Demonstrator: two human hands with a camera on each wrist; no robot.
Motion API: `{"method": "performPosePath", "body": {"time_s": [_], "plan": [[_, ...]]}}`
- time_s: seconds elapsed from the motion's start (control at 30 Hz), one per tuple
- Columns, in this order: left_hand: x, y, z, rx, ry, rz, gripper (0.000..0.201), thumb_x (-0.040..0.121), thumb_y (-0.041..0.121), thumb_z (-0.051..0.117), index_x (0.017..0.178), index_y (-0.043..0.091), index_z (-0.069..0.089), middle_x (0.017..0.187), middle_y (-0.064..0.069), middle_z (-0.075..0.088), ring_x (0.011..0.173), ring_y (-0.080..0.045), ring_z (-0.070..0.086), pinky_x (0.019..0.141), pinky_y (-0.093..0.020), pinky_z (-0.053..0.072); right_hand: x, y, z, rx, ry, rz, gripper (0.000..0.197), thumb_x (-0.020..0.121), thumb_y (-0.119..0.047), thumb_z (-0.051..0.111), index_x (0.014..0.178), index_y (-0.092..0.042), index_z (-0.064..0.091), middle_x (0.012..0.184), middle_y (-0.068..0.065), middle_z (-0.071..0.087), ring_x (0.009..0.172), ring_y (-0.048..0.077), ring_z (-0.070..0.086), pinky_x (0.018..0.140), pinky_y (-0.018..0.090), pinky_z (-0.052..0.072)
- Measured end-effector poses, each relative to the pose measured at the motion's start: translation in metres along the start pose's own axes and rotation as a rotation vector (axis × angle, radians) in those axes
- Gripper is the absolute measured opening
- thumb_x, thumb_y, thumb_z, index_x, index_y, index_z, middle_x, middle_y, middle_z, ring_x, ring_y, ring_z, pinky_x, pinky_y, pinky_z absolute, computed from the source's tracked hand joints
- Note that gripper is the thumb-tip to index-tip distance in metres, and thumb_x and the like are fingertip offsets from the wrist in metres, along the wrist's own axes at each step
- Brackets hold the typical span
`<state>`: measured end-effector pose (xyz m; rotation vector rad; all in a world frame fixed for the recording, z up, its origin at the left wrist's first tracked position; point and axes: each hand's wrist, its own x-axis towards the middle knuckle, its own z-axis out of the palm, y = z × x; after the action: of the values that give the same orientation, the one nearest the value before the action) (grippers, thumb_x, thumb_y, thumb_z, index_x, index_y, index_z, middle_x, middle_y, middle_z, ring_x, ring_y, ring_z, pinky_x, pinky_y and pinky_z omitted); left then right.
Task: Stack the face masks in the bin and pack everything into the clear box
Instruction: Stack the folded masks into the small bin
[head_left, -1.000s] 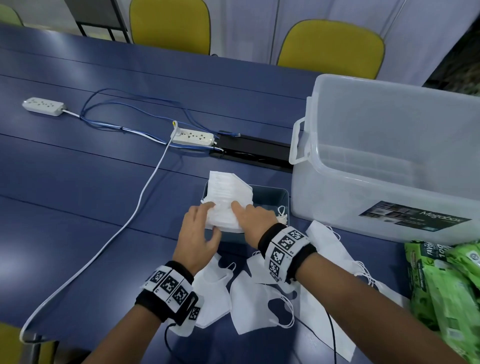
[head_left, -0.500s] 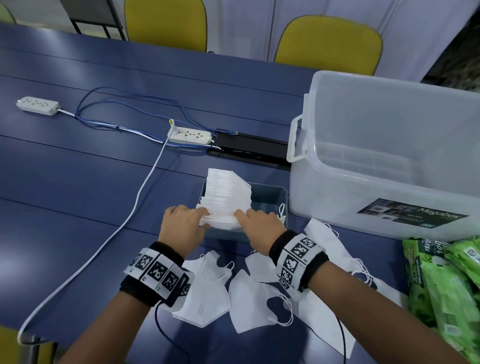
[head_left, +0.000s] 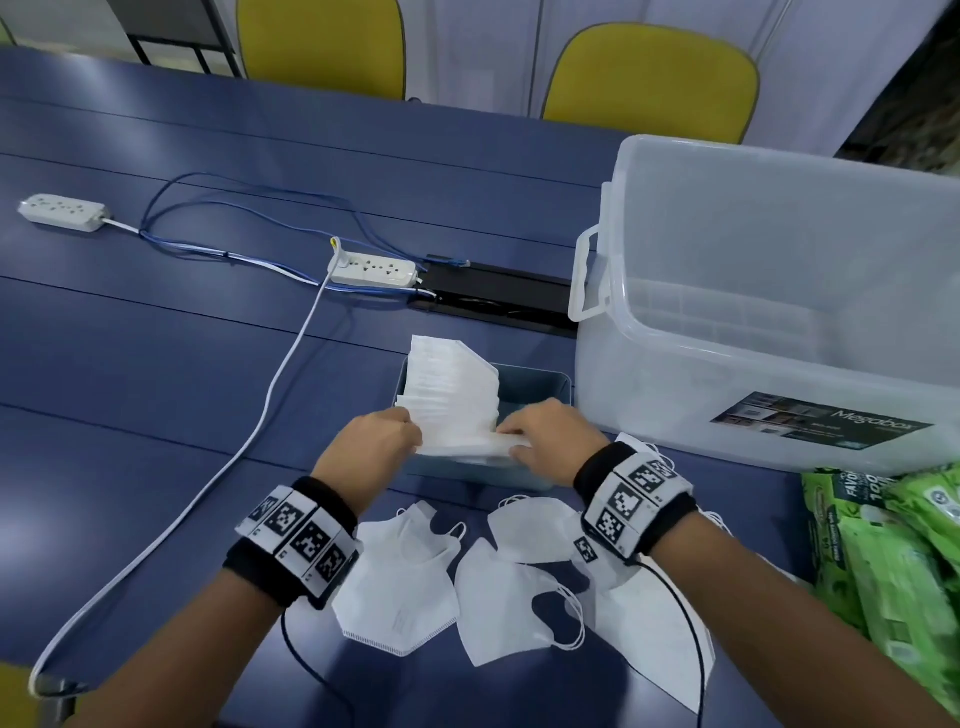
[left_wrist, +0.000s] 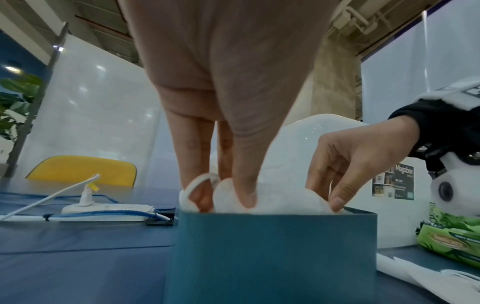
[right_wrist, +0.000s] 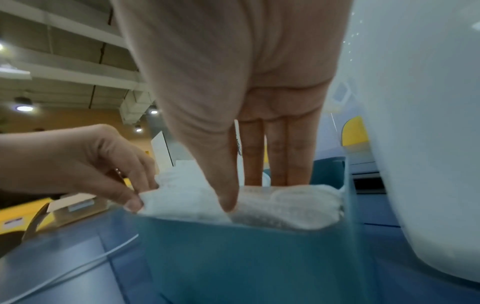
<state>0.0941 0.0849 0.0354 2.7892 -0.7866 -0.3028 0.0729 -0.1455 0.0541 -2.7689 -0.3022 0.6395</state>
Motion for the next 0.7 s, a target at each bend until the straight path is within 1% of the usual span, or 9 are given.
{"method": "performPosePath", "body": {"time_s": [0.1,0.2,0.3,0.4,0.5,0.57,0.6,0.67,0.7], "plan": [[0.007,0.000,-0.004,0.120,-0.161,0.002,0.021,0.093,0.015,0.048,0.087,0.007,0.066,0.095,-0.002,0.056,0.087,-0.026,0.059,0.071,-0.035,0.046,-0.001,-0.001,0.002,-0.052,-0.011,0.012,0.029,0.091,-0.015,0.053,0.115,-0.022,0.067,0.119,0.003,0.064,0.108,0.028,0.056,0.090,0.033,0.045],[0.016,0.006,-0.010,0.193,-0.246,-0.005,0.020,0.092,0.014,0.048,0.081,0.010,0.064,0.088,0.000,0.052,0.085,-0.026,0.056,0.069,-0.030,0.039,0.004,-0.004,0.006,-0.086,-0.025,0.021,0.018,0.088,-0.010,0.055,0.089,-0.021,0.069,0.103,0.009,0.067,0.086,0.027,0.051,0.071,0.029,0.035],[0.027,0.010,-0.016,0.192,-0.291,-0.008,0.016,0.086,0.008,0.055,0.075,0.016,0.065,0.085,-0.004,0.060,0.081,-0.028,0.055,0.072,-0.031,0.045,0.009,-0.004,0.005,-0.042,-0.040,0.033,0.024,0.084,-0.008,0.057,0.099,-0.016,0.075,0.096,0.006,0.071,0.083,0.026,0.058,0.067,0.026,0.036],[0.033,0.006,-0.023,0.090,-0.304,0.000,0.017,0.086,0.009,0.060,0.094,0.012,0.074,0.100,-0.003,0.069,0.095,-0.025,0.062,0.079,-0.028,0.048,0.009,-0.001,0.001,0.037,-0.035,0.021,0.021,0.086,-0.014,0.061,0.102,-0.014,0.075,0.100,0.004,0.072,0.092,0.025,0.063,0.075,0.029,0.047],[0.032,0.001,-0.026,0.107,-0.329,0.030,0.021,0.088,0.007,0.058,0.099,0.017,0.072,0.101,-0.003,0.067,0.093,-0.024,0.061,0.072,-0.022,0.040,0.008,-0.001,0.000,0.133,0.025,-0.003,0.023,0.089,-0.016,0.061,0.109,-0.014,0.073,0.108,0.001,0.071,0.099,0.021,0.064,0.091,0.031,0.047],[0.032,0.004,-0.027,0.245,-0.360,0.048,0.023,0.085,0.002,0.054,0.083,0.024,0.061,0.088,-0.003,0.056,0.077,-0.024,0.050,0.060,-0.020,0.032,0.009,-0.002,0.002,0.131,0.058,-0.019,0.023,0.090,-0.016,0.060,0.108,-0.017,0.073,0.109,-0.001,0.071,0.101,0.019,0.063,0.090,0.026,0.045],[0.034,0.007,-0.028,0.320,-0.373,0.058,0.022,0.081,0.001,0.052,0.076,0.022,0.051,0.082,-0.002,0.048,0.073,-0.024,0.041,0.053,-0.021,0.025,0.011,-0.003,0.004,0.120,0.071,-0.024,0.022,0.090,-0.015,0.059,0.107,-0.017,0.073,0.108,-0.002,0.072,0.102,0.018,0.063,0.087,0.024,0.044],[0.039,0.014,-0.029,0.438,-0.425,0.108,0.028,0.077,-0.001,0.051,0.068,0.019,0.034,0.074,-0.002,0.032,0.074,-0.023,0.029,0.049,-0.025,0.014,0.014,-0.004,0.008,0.111,0.089,-0.022,0.022,0.090,-0.014,0.058,0.104,-0.017,0.074,0.107,-0.002,0.072,0.102,0.018,0.062,0.082,0.020,0.040],[0.041,0.018,-0.030,0.488,-0.457,0.133,0.034,0.076,-0.003,0.050,0.063,0.019,0.027,0.070,-0.002,0.026,0.074,-0.023,0.027,0.050,-0.026,0.013,0.016,-0.005,0.010,0.110,0.092,-0.019,0.021,0.090,-0.014,0.058,0.104,-0.017,0.074,0.106,-0.002,0.072,0.101,0.018,0.063,0.080,0.019,0.039]]}}
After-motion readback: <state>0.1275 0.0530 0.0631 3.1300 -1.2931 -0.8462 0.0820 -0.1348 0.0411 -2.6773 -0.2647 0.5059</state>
